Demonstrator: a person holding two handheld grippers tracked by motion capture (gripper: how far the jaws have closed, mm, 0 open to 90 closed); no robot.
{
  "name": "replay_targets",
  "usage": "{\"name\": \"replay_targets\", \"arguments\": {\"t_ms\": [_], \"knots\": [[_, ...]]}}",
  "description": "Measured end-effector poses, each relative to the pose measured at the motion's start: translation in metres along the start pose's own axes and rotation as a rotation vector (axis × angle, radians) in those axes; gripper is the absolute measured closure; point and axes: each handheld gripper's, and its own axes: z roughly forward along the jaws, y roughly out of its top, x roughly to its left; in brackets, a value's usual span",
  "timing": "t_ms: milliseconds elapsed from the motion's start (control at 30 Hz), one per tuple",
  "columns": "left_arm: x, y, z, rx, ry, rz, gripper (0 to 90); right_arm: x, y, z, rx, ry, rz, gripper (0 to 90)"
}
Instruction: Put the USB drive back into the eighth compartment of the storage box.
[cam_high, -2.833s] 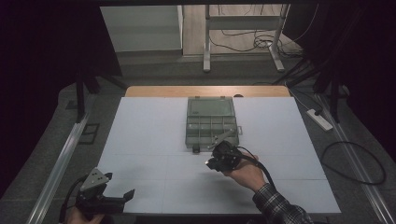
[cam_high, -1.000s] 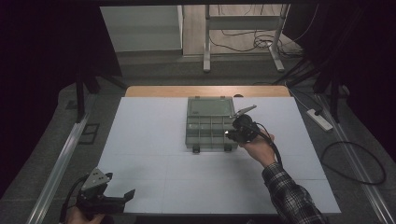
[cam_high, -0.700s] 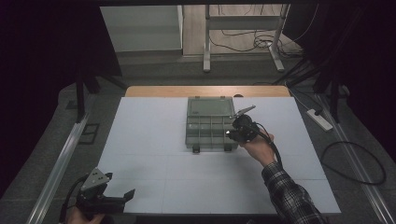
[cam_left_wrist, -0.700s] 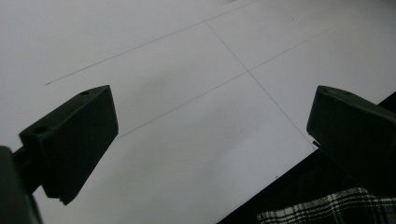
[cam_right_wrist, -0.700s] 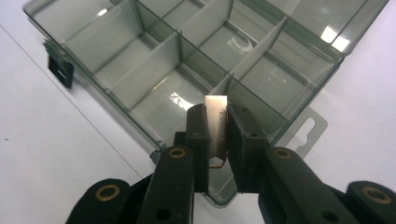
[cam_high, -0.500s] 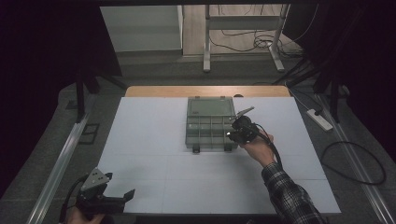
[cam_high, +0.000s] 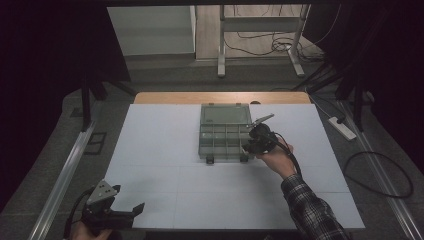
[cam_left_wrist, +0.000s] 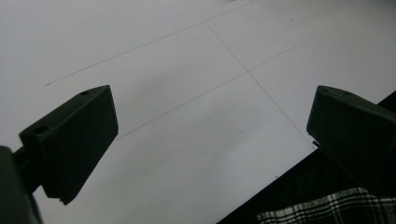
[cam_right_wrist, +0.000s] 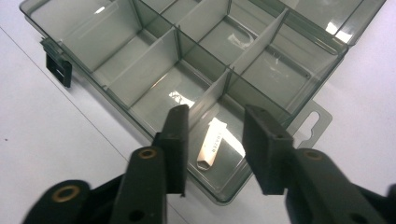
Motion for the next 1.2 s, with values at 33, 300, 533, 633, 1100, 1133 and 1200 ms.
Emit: {"name": "replay_targets", "arguments": {"t_ms": [33,300,533,633,1100,1133,1200], "knots": [[0.0,0.0,0.0,0.0,-0.001,0.0,2.2,0.0,0.0,-0.001,-0.005,0.002,0.003,56.7],[0.0,0.0,0.0,-0.001,-0.001,0.001,2.2,0.003,0.002,-0.013,-0.043,0.015,0.015,42.2],[0.0,0.0,0.0,-0.001,0.0,0.001,2.2,0.007,0.002,-0.022,-0.048,0.024,0.012,31.3],[0.0,0.0,0.0,-0.001,0.0,0.0,2.2,0.009,0.001,-0.024,-0.051,0.023,0.006,27.7],[0.0,0.0,0.0,-0.002,-0.002,0.0,2.2,0.022,-0.006,-0.027,-0.062,0.069,0.014,11.6],[0.0,0.0,0.0,-0.003,-0.002,0.0,2.2,0.023,-0.006,-0.026,-0.063,0.07,0.013,10.6],[0.0,0.0,-0.001,-0.003,-0.003,0.0,2.2,0.025,-0.009,-0.025,-0.062,0.069,0.005,8.9]]}}
